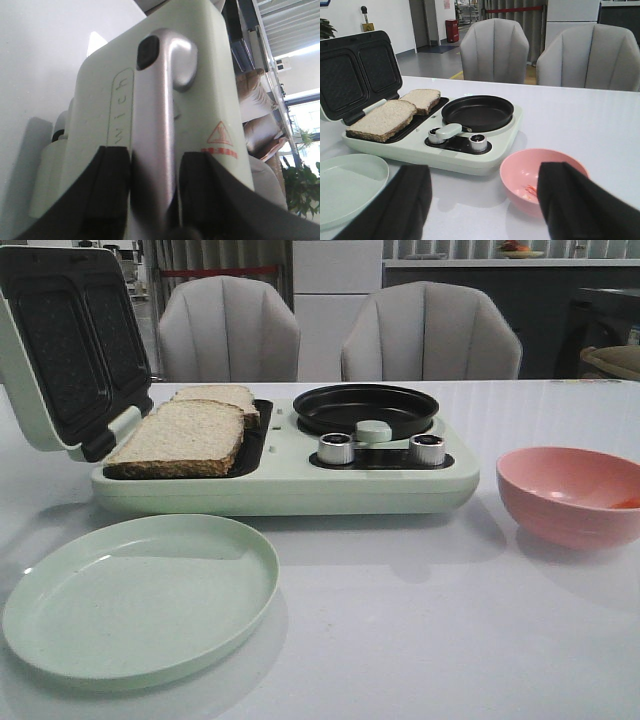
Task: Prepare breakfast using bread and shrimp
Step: 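Push the sandwich maker lid down over the bread with the left gripper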
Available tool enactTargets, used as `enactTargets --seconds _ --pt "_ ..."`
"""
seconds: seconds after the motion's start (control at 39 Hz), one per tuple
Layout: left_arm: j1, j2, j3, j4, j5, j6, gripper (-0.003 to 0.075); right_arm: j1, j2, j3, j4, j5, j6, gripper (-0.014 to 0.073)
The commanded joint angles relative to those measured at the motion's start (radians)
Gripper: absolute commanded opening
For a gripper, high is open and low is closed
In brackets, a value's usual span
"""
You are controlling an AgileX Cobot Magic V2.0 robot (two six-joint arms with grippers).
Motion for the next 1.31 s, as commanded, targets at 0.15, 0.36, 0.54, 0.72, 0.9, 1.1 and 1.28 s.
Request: enactTargets --seconds 0.15,0.36,0.54,0.72,0.9,1.1,1.28 --pt "-0.093 -0.049 -0.031 -0.146 0.109 0.084 0.0221 -0.003 -0.012 -0.028 0.007 -0.091 0.001 0.0550" --pt "-0.246 -0.042 -0.031 -0.153 0.081 0.215 0.0222 -0.003 -0.012 -0.028 0.007 -0.091 0.001 0.0550" --pt "-0.385 0.009 -0.031 -0.071 -0.015 0.259 0.0222 -0.003 -0.012 -0.028 0.007 -0.091 0.001 0.0550" --pt "-0.453 0.081 -0.031 0.049 -0.092 0.259 0.0222 -0.003 -0.012 -0.028 0.007 -0.091 0.001 0.0550" --pt "-0.458 0.104 -0.031 0.048 -0.090 0.256 0.0222 -0.003 -0.012 -0.028 0.007 -0.091 0.001 0.0550" --pt "-0.441 0.074 -0.043 0.061 -0.051 0.256 0.0222 -0.003 -0.012 -0.028 0.007 -0.091 0.001 0.0550" --pt "-0.401 0.001 -0.120 0.196 0.057 0.230 0.0222 -0.003 -0.012 -0.028 0.007 -0.091 0.001 0.0550"
